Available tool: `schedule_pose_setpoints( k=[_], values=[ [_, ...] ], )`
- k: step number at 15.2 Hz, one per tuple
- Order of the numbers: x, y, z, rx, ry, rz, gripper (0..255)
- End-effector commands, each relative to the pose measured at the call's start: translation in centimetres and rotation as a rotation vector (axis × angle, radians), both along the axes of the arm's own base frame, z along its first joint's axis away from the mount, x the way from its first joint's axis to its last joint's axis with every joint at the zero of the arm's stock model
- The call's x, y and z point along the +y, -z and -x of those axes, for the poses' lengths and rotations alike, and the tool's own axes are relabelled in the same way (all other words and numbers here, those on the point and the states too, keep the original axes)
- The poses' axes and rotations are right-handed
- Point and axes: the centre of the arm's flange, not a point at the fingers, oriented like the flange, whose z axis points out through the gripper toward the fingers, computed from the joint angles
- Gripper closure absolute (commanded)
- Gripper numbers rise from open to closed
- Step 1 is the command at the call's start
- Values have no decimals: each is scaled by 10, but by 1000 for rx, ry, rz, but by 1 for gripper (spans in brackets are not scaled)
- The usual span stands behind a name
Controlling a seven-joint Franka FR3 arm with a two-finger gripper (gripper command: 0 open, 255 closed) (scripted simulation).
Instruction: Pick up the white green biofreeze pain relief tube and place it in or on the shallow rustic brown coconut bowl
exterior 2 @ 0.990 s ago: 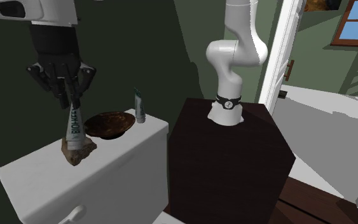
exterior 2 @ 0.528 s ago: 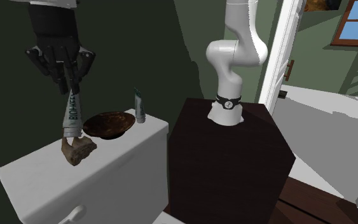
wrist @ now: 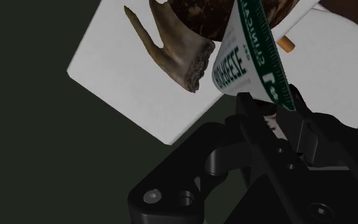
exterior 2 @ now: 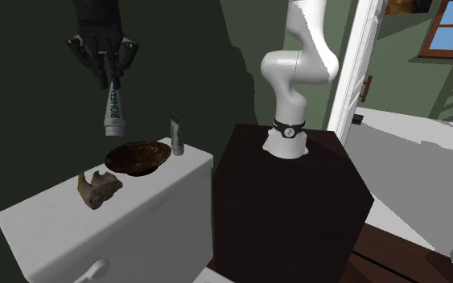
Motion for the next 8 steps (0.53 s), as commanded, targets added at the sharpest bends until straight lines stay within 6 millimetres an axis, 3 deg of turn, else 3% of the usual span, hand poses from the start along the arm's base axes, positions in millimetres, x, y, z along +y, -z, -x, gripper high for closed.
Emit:
schedule_pose_setpoints(
  k=[1,3,8],
  values=[
    [-7,-7,26,0,-1,0,255],
    [-11,-15,49,0,-1,0,255],
    [-11,11,49,0,-1,0,255]
  ],
)
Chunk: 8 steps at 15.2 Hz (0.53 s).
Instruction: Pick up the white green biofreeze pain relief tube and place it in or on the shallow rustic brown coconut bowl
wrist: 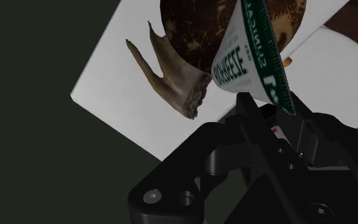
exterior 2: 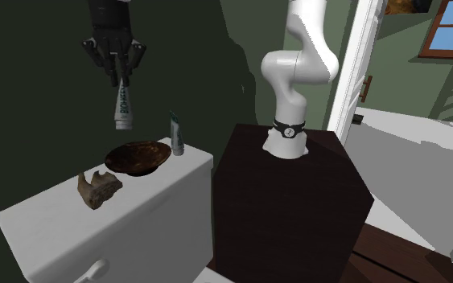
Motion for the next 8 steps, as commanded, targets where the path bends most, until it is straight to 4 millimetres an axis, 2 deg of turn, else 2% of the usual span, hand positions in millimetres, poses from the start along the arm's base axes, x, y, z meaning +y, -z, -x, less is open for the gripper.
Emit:
schedule_pose_setpoints(
  k=[1,8],
  values=[
    [0,11,1,0,0,0,255],
    [0,48,1,0,0,0,255]
  ],
)
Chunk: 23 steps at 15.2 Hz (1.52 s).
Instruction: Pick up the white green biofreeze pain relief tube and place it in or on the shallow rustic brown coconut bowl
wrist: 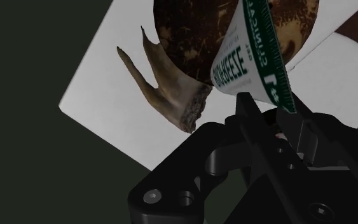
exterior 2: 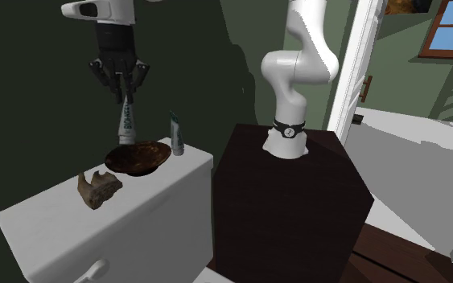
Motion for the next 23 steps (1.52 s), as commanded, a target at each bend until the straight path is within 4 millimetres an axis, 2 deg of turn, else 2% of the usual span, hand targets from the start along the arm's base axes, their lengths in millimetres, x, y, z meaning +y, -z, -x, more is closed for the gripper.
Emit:
schedule_pose_setpoints(
  k=[1,10,17,18,23],
  values=[
    [0,10,0,-1,0,0,255],
    [0,59,0,-1,0,0,255],
    [0,59,0,-1,0,0,255],
    [0,59,0,-1,0,0,0],
    [0,59,0,0,0,0,0]
  ],
)
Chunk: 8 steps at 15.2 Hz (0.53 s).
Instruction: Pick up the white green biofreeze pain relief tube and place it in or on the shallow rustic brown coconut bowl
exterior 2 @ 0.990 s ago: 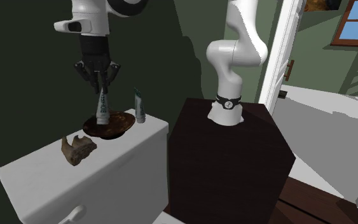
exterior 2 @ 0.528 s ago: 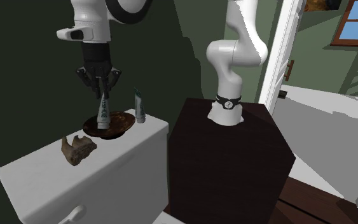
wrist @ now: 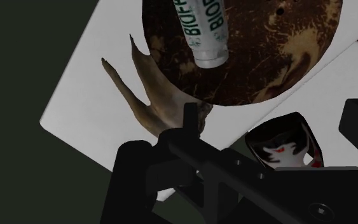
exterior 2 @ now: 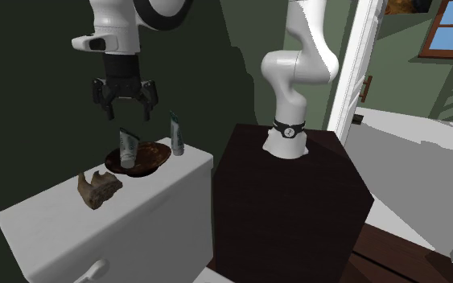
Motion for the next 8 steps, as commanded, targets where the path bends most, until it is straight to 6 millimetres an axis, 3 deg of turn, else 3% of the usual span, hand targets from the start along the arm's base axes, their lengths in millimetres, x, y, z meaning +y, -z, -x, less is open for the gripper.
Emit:
schedule_pose_setpoints(
  k=[1,4,8],
  values=[
    [1,-13,1,0,0,0,0],
    [3,-50,3,0,0,0,0],
    [3,-50,3,0,0,0,0]
  ],
)
